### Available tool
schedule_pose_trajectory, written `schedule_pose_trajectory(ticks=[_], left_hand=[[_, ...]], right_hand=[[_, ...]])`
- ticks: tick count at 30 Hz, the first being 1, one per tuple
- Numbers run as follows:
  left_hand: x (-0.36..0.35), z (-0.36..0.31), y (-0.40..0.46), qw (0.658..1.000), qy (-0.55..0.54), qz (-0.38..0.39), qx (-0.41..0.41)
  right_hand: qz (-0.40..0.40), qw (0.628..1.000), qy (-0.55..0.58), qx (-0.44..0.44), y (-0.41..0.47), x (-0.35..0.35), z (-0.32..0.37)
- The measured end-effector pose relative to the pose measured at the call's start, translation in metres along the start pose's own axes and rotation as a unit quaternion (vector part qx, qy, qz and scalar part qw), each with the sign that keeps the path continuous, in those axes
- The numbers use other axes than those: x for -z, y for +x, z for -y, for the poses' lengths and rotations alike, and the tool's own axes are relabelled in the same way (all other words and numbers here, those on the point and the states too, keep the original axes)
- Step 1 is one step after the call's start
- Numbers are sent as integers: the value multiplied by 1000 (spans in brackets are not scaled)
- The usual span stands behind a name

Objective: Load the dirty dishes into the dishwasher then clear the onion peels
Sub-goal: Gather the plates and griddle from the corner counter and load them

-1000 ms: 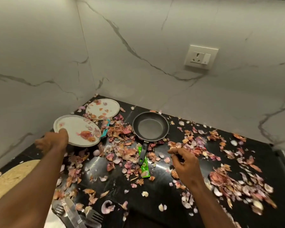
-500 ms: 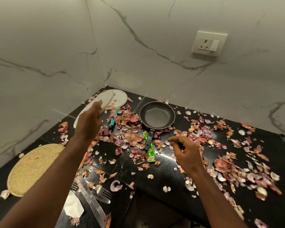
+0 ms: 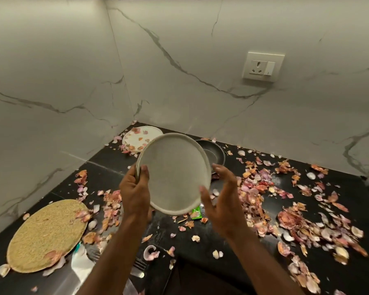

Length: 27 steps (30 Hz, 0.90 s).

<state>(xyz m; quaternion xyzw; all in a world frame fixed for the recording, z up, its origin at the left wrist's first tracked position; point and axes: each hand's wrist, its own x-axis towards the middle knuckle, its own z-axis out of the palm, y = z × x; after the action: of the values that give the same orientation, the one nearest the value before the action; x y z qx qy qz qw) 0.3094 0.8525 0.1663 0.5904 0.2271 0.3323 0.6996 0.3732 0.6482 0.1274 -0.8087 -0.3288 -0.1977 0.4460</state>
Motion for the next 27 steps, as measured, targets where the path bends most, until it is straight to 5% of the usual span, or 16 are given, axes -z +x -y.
schedule_pose_trajectory(ticks=[3,9,11,14,20,27], left_hand=[[-16,8,-14,999,7,35,-8],[-36,13,-13,994,-36,69,79],[-46,20,-15,986,-67,81,130],[-63,39,-23,977,-46,144,148],[-106,90,-47,928,212,301,48],[-166,90,-131,859,193,474,33]], right_hand=[[66,978,-198,16,-2,-6,1],[-95,977,-97,-166,-12,17,-6],[-89,951,13,-297,-15,35,-14],[-75,862,263,-427,-30,65,-14],[-229,874,167,-395,-80,118,-6],[-321,856,38,-403,-145,189,7]])
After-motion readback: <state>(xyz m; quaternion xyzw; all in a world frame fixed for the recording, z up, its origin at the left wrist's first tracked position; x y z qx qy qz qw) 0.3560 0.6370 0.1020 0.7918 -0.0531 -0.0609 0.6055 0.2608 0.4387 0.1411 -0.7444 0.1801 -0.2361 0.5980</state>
